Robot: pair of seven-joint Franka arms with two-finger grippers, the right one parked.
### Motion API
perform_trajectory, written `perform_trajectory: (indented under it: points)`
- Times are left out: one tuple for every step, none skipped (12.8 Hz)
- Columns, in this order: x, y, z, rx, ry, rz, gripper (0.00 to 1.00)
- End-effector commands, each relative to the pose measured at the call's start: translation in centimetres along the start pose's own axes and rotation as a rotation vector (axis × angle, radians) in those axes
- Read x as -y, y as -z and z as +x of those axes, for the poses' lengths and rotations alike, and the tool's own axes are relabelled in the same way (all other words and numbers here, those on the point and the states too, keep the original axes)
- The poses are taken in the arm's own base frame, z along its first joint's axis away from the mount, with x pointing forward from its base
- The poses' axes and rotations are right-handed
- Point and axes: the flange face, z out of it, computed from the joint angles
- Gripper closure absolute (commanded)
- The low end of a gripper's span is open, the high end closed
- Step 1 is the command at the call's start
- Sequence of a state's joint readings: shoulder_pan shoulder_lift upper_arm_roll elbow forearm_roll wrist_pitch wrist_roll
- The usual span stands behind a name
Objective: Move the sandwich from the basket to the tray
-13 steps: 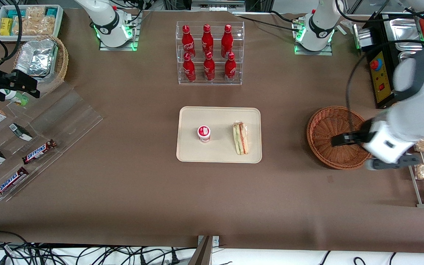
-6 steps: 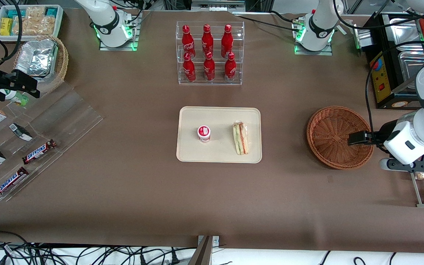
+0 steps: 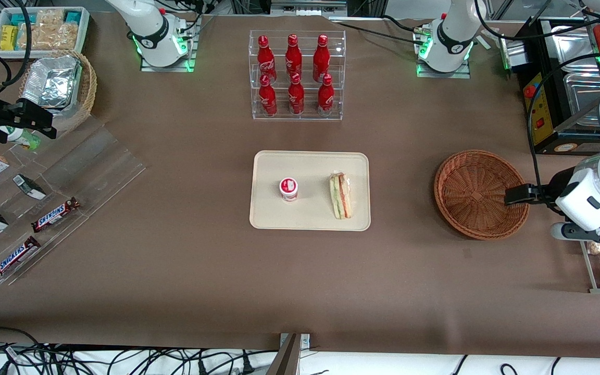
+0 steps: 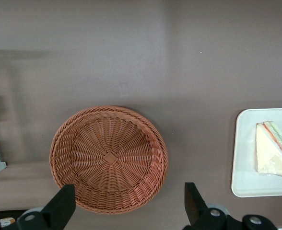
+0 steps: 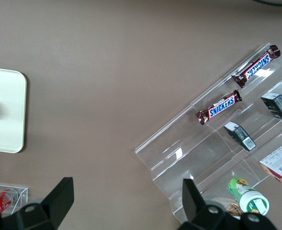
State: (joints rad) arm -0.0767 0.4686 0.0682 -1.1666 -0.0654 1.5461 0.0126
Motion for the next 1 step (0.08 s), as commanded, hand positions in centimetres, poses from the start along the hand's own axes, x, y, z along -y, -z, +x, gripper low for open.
perform_trajectory:
  points:
    - [-0.37,0.84,-0.57,0.008,-0.022,0.022,0.00]
